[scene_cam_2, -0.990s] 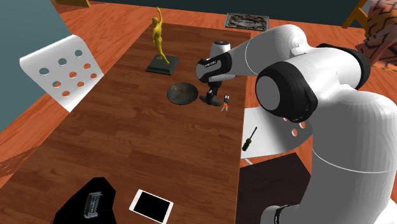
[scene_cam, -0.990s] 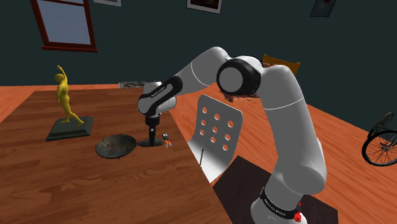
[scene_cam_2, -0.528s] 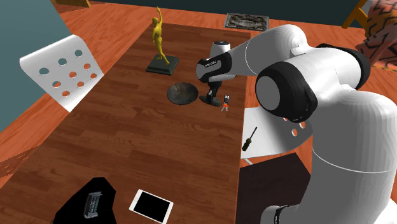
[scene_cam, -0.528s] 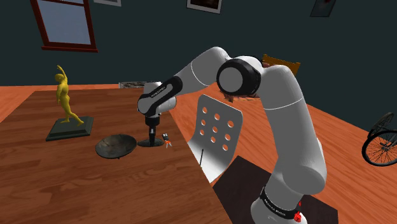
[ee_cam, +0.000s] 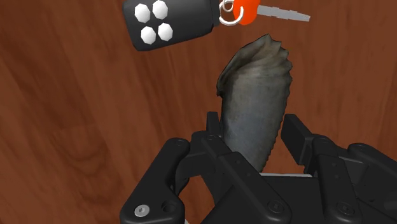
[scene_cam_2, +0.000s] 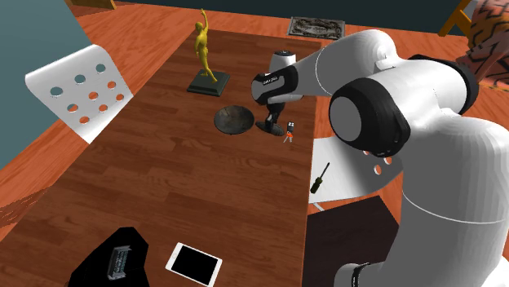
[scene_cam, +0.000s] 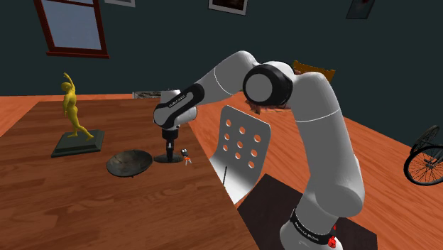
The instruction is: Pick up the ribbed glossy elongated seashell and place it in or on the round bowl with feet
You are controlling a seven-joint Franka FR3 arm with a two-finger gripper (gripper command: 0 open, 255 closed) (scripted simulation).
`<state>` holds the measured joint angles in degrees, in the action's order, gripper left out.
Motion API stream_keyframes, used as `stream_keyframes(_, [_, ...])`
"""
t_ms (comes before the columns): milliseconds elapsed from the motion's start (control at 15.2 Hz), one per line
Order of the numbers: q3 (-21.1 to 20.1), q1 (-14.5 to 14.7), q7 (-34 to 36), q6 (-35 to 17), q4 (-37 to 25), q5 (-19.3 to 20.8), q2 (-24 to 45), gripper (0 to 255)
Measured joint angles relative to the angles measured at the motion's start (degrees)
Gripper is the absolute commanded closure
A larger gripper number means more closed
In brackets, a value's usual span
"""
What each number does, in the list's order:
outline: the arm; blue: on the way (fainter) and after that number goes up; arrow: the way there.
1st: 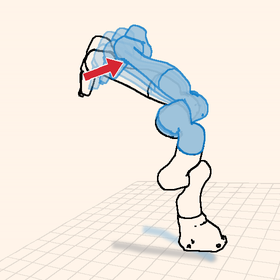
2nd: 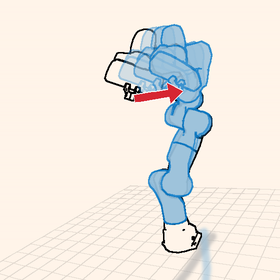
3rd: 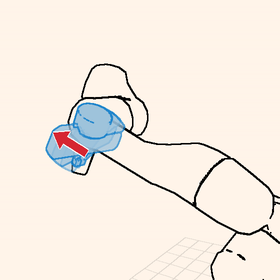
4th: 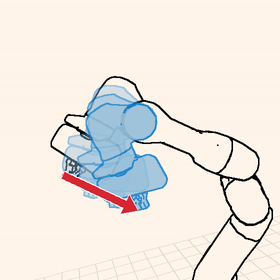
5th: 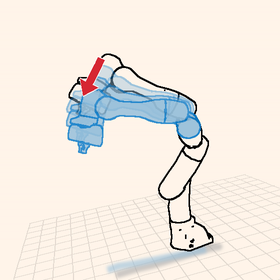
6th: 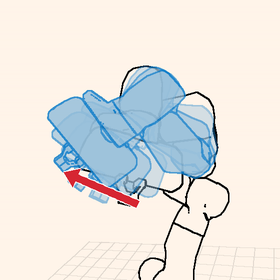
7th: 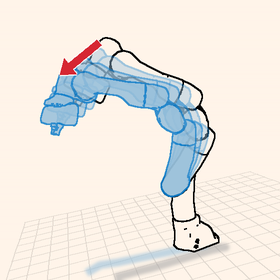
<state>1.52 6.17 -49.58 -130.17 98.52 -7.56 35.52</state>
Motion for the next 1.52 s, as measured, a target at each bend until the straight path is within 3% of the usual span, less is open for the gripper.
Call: stream_keyframes(1518, [0.19,1.05,2.70,12.76,-5.20,1.12,-7.75,255])
